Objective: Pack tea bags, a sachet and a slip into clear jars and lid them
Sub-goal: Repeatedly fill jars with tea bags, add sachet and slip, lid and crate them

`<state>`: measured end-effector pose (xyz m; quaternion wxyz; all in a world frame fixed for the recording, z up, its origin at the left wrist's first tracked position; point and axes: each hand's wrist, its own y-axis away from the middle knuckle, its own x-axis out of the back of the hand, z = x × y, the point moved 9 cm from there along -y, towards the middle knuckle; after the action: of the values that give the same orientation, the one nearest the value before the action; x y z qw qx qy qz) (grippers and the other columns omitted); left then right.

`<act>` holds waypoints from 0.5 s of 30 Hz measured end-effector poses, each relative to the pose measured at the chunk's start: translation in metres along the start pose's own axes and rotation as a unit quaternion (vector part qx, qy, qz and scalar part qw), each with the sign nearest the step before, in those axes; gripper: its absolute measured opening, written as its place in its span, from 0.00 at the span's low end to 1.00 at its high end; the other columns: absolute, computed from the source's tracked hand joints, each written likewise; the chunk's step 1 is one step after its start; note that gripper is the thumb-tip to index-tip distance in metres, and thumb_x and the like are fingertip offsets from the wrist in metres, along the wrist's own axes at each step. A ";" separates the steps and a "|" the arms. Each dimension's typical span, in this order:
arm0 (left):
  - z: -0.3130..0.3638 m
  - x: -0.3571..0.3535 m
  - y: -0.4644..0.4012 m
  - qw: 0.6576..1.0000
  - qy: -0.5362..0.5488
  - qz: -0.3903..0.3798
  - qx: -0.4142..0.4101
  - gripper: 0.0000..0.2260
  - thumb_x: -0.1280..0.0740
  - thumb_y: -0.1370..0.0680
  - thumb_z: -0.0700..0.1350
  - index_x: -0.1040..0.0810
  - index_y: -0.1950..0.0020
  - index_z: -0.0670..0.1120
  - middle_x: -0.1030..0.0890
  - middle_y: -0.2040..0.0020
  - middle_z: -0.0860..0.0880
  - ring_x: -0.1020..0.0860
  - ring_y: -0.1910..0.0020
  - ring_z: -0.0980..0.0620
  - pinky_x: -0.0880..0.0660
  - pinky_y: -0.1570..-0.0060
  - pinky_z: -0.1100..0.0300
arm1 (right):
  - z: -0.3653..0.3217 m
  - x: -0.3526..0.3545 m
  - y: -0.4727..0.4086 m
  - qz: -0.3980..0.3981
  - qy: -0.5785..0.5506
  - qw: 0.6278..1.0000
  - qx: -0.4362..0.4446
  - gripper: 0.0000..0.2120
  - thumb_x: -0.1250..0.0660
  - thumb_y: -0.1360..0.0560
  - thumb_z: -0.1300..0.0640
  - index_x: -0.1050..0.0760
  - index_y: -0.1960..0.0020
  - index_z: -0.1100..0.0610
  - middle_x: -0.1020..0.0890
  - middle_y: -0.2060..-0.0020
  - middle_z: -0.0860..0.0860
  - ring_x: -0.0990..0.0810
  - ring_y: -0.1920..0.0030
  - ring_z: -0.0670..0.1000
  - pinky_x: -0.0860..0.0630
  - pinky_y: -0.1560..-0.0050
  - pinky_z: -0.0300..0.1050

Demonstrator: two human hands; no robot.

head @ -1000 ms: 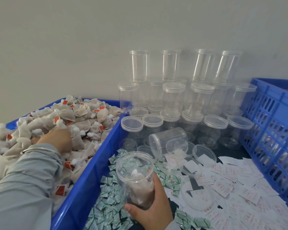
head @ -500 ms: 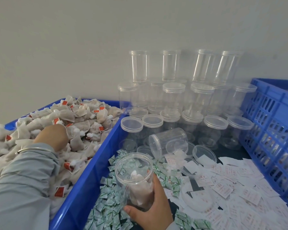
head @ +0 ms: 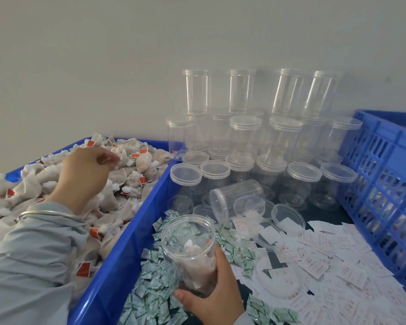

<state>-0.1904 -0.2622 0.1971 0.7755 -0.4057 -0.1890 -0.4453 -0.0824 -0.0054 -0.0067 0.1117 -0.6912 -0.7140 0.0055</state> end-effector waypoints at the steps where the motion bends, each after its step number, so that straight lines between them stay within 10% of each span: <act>1: -0.001 -0.001 0.002 0.996 0.080 -0.010 0.028 0.07 0.33 0.24 0.38 0.18 0.54 0.49 0.20 0.58 0.54 0.24 0.60 0.52 0.31 0.54 0.56 | -0.001 0.000 0.000 0.002 0.001 1.000 0.002 0.54 0.21 0.50 0.34 0.44 0.30 0.35 0.29 0.37 0.34 0.28 0.38 0.35 0.28 0.42 0.31; 6: 0.005 -0.026 0.018 0.815 0.531 -0.137 0.190 0.12 0.38 0.22 0.35 0.23 0.59 0.49 0.18 0.64 0.54 0.19 0.59 0.58 0.26 0.60 0.44 | 0.000 -0.002 0.001 -0.003 -0.011 1.000 0.005 0.54 0.19 0.49 0.37 0.42 0.29 0.38 0.28 0.36 0.37 0.27 0.38 0.37 0.26 0.41 0.34; 15: 0.065 -0.044 0.048 0.567 0.768 -0.233 0.185 0.08 0.33 0.31 0.36 0.21 0.59 0.49 0.18 0.61 0.54 0.18 0.61 0.57 0.20 0.65 0.42 | 0.002 -0.007 0.000 -0.014 0.001 1.000 0.013 0.52 0.18 0.48 0.39 0.41 0.30 0.36 0.27 0.37 0.41 0.25 0.39 0.42 0.23 0.44 0.39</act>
<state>-0.1690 -0.1734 0.1856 0.5557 0.2994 0.3120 -0.7101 -0.0830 -0.0122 -0.0093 0.1214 -0.6795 -0.7235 0.0120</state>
